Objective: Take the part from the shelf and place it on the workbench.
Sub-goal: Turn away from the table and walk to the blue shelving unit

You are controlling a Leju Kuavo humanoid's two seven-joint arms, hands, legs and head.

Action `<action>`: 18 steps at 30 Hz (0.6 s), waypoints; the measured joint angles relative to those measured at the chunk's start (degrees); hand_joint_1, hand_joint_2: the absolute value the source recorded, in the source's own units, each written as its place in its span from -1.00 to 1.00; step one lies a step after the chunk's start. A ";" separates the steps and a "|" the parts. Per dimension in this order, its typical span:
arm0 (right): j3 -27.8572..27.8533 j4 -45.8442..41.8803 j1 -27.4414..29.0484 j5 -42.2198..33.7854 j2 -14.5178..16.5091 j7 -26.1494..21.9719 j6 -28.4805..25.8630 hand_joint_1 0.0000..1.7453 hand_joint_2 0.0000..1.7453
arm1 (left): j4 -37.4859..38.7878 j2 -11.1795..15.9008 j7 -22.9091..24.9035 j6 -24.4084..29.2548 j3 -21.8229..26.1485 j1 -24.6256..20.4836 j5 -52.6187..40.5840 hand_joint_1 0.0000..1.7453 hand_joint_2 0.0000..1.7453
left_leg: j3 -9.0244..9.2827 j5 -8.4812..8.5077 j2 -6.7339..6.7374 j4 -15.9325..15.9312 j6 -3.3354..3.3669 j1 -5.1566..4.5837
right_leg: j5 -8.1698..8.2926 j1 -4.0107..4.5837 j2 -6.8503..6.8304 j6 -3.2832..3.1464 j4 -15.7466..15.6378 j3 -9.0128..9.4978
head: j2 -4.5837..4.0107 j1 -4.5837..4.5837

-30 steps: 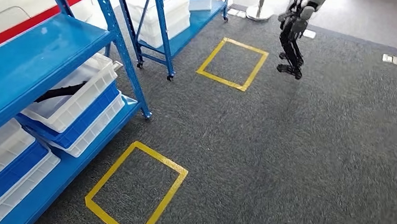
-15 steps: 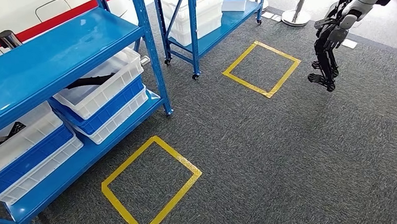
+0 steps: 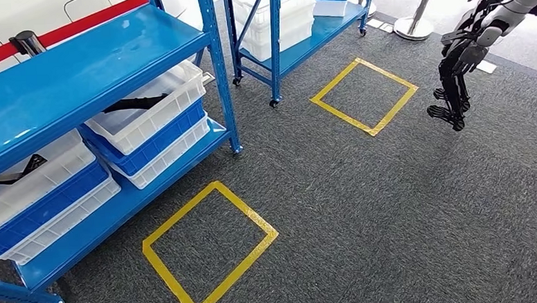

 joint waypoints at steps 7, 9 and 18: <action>-0.32 0.00 0.01 -0.15 -0.05 -0.15 -0.05 -1.00 -1.00 | 0.00 -0.08 0.00 -0.01 0.05 -0.06 -0.12 -1.00 -1.00 | -0.13 0.08 -0.04 0.04 0.52 -0.27 | 0.29 -0.23 0.00 0.47 -0.41 0.54 | 0.00 -0.01; -0.47 0.00 0.01 -0.32 -0.05 -0.20 -0.11 -1.00 -1.00 | 0.00 -0.14 0.01 0.00 0.05 -0.17 -0.30 -1.00 -1.00 | -0.11 0.03 -0.04 0.04 0.60 -0.30 | 0.29 -0.30 0.00 0.47 -0.43 0.55 | 0.00 -0.01; -0.98 0.00 0.17 -0.57 -0.05 -0.74 -0.32 -1.00 -1.00 | 0.00 -0.20 0.10 -0.02 0.05 -0.71 -0.46 -1.00 -1.00 | -0.04 0.01 -0.04 0.04 0.64 -0.27 | 0.29 -0.30 0.00 0.47 -0.44 0.60 | 0.00 -0.01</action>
